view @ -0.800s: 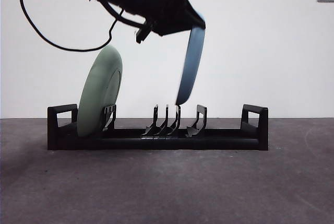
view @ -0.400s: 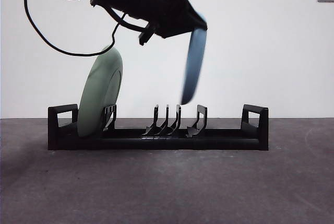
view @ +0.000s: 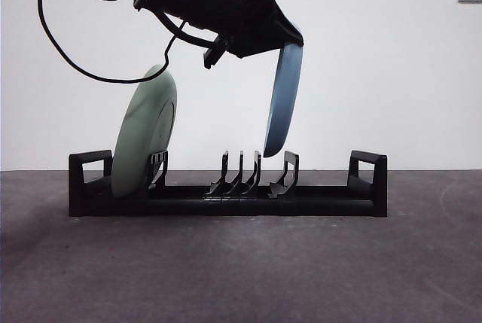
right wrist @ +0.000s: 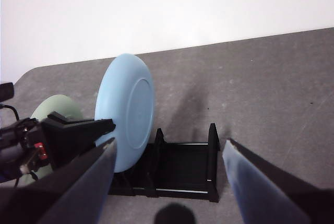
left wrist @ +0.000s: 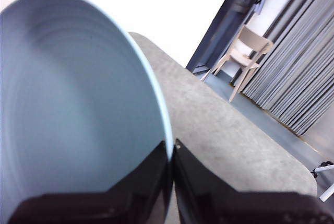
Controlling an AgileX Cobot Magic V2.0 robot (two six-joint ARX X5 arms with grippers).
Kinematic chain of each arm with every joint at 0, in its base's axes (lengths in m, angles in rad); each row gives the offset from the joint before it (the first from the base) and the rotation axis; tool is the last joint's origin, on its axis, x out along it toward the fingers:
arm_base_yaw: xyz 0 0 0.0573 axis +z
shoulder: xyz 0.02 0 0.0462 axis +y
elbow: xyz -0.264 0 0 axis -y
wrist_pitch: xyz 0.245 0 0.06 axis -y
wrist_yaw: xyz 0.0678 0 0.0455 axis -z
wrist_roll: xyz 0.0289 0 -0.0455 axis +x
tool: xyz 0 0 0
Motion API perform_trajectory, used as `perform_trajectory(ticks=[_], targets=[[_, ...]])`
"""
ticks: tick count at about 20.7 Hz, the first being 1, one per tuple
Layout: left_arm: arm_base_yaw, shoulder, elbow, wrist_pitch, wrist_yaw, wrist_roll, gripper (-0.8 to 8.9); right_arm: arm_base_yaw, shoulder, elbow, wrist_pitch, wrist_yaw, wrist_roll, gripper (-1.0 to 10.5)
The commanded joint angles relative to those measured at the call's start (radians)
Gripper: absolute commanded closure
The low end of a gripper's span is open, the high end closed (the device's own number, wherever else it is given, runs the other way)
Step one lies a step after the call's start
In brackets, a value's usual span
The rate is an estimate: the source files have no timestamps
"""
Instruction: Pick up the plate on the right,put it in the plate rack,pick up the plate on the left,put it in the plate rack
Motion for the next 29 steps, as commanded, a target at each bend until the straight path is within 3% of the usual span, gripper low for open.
perform_trajectory(ticks=[1, 11, 21, 22, 26, 29], targets=[[-0.001, 0.014, 0.002, 0.009, -0.008, 0.005, 8.22, -0.001, 0.001, -0.002, 0.011, 0.003, -0.009, 6.0], [-0.003, 0.07, 0.002, 0.003, -0.006, 0.005, 8.22, -0.001, 0.001, -0.002, 0.014, 0.003, -0.013, 6.0], [-0.016, 0.079, 0.002, -0.163, -0.049, 0.036, 8.05, 0.0, 0.001, -0.002, 0.014, 0.003, -0.016, 6.0], [-0.016, 0.079, 0.002, -0.17, -0.046, 0.036, 7.76, -0.001, 0.001, -0.002, 0.014, 0.003, -0.016, 6.0], [-0.02, 0.078, 0.002, -0.173, -0.005, 0.036, 4.96, 0.0, 0.001, -0.002, 0.014, 0.003, -0.016, 6.0], [-0.02, 0.063, 0.002, -0.175, 0.028, 0.041, 4.94, 0.0, 0.001, -0.002, 0.013, 0.003, -0.016, 6.0]])
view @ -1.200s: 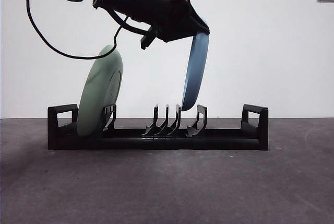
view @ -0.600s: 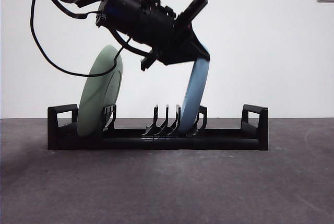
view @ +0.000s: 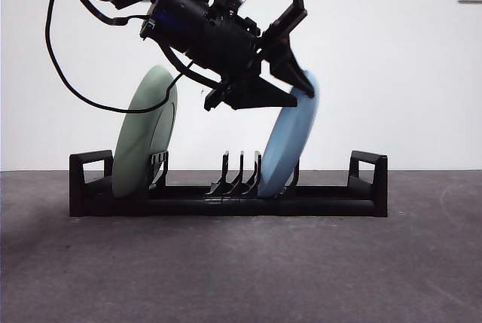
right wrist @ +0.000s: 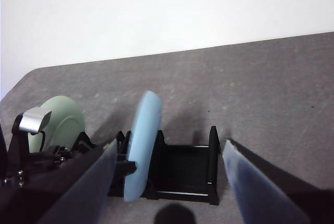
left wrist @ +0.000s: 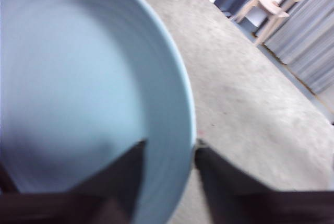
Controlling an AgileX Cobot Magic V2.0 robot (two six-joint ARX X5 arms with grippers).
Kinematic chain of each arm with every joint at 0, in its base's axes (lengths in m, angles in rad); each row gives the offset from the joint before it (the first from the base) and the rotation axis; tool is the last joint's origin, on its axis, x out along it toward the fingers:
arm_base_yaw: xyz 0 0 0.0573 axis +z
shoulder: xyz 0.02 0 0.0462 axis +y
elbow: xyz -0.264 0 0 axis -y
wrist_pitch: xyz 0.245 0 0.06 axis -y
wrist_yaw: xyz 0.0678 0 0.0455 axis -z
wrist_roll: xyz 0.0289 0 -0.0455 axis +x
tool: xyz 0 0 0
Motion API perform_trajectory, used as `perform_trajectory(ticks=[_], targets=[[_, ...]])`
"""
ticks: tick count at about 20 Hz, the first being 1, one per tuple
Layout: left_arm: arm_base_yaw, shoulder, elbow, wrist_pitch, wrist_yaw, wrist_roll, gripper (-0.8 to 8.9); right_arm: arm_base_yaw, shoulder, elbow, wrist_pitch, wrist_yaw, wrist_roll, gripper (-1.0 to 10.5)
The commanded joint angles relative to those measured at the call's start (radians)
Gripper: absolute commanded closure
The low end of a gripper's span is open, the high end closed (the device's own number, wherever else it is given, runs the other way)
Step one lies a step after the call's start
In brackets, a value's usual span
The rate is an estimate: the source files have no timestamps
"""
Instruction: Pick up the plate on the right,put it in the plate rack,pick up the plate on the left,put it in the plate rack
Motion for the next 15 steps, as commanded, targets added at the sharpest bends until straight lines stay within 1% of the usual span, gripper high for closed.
perform_trajectory(ticks=[1, 5, 8, 10, 12, 13, 15], targets=[[0.001, -0.016, -0.007, 0.003, 0.028, 0.029, 4.94, 0.0, 0.001, -0.002, 0.005, 0.003, -0.007, 6.0], [-0.009, -0.087, -0.007, -0.009, 0.067, 0.098, 4.94, 0.0, 0.001, -0.002, -0.003, 0.003, -0.007, 6.0], [-0.021, -0.179, -0.007, -0.05, 0.059, 0.187, 5.11, 0.0, 0.005, -0.002, -0.016, 0.003, -0.013, 6.2], [-0.027, -0.25, -0.007, -0.094, 0.043, 0.259, 6.26, 0.0, 0.01, -0.002, -0.028, 0.002, -0.038, 7.6], [-0.03, -0.324, -0.007, -0.164, 0.014, 0.346, 7.94, 0.0, 0.016, -0.002, -0.042, 0.002, -0.07, 8.9], [-0.031, -0.364, -0.007, -0.209, -0.006, 0.393, 8.31, 0.0, 0.019, -0.002, -0.054, 0.002, -0.081, 9.5], [-0.031, -0.438, -0.007, -0.304, -0.071, 0.455, 8.22, 0.0, 0.025, -0.002, -0.076, -0.002, -0.098, 9.6]])
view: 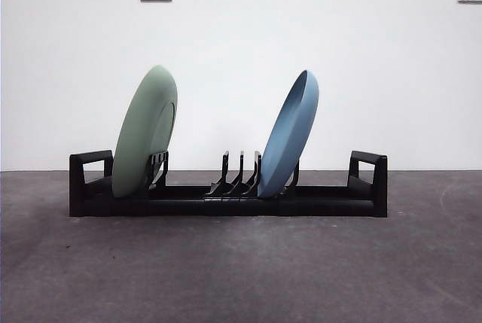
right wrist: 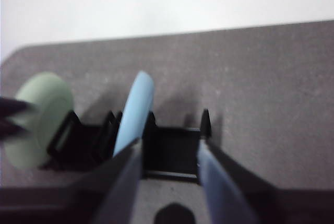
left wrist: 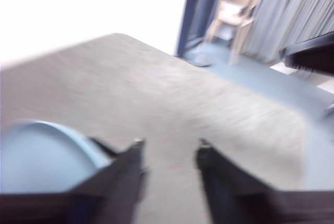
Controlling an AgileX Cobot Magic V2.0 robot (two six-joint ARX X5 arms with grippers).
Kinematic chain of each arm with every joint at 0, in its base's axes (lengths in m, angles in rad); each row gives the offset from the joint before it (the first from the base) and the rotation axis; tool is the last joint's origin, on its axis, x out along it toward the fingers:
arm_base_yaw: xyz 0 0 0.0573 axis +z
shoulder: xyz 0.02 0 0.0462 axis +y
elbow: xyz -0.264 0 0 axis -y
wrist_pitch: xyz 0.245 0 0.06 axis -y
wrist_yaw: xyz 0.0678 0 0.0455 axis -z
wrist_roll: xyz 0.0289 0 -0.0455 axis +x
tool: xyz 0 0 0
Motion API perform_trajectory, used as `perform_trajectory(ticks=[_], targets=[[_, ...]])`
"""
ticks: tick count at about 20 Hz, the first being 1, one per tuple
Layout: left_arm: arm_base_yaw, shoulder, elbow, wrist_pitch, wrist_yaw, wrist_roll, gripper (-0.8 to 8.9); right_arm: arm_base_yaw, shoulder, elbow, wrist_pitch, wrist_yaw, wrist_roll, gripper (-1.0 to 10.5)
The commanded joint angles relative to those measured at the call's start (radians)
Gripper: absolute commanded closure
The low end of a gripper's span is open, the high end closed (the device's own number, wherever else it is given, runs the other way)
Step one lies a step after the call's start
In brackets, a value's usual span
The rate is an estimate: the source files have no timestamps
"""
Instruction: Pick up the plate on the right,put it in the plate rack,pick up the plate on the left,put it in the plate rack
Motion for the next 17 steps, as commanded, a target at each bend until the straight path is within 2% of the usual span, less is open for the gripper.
perform_trajectory(ticks=[1, 4, 6, 9, 12, 15, 17], targets=[[0.0, -0.092, -0.005, -0.14, -0.105, 0.177, 8.22, 0.0, 0.009, -0.003, -0.026, -0.001, -0.045, 9.6], [0.006, -0.186, -0.005, -0.301, -0.27, 0.255, 8.22, 0.0, 0.014, -0.003, -0.071, 0.0, -0.073, 9.6], [0.029, -0.233, -0.005, -0.388, -0.315, 0.276, 8.22, 0.0, 0.013, -0.006, -0.076, 0.001, -0.088, 9.6], [0.093, -0.289, -0.008, -0.477, -0.295, 0.278, 8.22, 0.001, 0.001, -0.02, -0.066, 0.007, -0.103, 9.6], [0.201, -0.367, -0.053, -0.511, -0.213, 0.281, 8.22, 0.001, -0.041, -0.086, -0.026, 0.008, -0.103, 9.6], [0.296, -0.486, -0.203, -0.491, -0.203, 0.28, 8.22, 0.002, -0.118, -0.221, 0.068, 0.031, -0.1, 9.6], [0.341, -0.585, -0.323, -0.472, -0.206, 0.261, 8.22, 0.003, -0.184, -0.325, 0.129, 0.032, -0.07, 9.6]])
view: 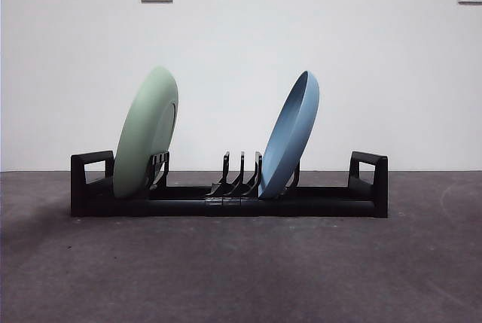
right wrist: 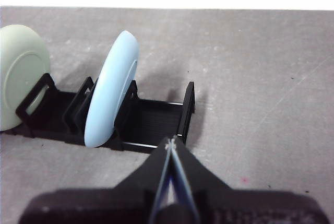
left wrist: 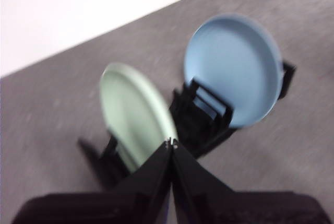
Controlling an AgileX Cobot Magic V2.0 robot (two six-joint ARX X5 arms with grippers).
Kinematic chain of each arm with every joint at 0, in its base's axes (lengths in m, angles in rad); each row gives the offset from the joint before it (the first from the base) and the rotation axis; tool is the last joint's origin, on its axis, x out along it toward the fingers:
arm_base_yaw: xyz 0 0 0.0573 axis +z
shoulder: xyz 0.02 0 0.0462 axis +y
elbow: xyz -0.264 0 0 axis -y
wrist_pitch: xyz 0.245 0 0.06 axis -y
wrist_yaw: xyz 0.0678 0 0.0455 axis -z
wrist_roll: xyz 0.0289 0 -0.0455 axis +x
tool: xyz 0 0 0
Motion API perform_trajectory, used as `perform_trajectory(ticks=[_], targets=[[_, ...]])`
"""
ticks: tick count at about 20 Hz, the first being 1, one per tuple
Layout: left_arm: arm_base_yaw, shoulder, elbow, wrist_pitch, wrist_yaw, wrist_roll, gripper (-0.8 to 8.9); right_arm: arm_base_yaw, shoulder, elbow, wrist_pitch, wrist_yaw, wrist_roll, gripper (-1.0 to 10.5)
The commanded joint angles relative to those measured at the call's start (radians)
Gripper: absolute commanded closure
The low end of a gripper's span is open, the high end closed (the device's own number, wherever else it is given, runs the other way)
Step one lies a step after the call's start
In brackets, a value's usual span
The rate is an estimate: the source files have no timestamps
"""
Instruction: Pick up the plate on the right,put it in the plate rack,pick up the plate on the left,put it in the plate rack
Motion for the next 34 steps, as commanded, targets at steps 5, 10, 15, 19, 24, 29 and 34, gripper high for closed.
perform_trajectory(ticks=[5, 10, 15, 19, 24, 29, 34], targets=[[0.079, -0.358, -0.343, 0.082, -0.035, -0.117, 8.22, 0.003, -0.18, -0.243, 0.051, 0.007, 0.089, 9.6], [0.08, -0.436, -0.362, 0.047, -0.054, -0.132, 8.17, 0.003, -0.167, -0.244, 0.053, 0.003, 0.102, 9.5], [0.08, -0.406, -0.362, -0.042, -0.054, -0.132, 8.17, 0.003, -0.166, -0.244, 0.039, 0.003, 0.111, 9.5], [0.08, -0.378, -0.362, -0.044, -0.054, -0.132, 8.17, 0.003, -0.166, -0.243, 0.039, 0.003, 0.111, 9.5], [0.083, -0.432, -0.362, -0.055, -0.058, -0.1, 8.17, 0.003, -0.166, -0.244, 0.039, 0.003, 0.111, 9.5], [0.175, -0.62, -0.441, -0.015, -0.056, -0.089, 8.17, 0.003, -0.166, -0.243, 0.039, 0.003, 0.111, 9.5], [0.257, -0.784, -0.734, 0.277, -0.053, -0.111, 8.17, 0.003, -0.166, -0.244, 0.039, 0.003, 0.111, 9.5]])
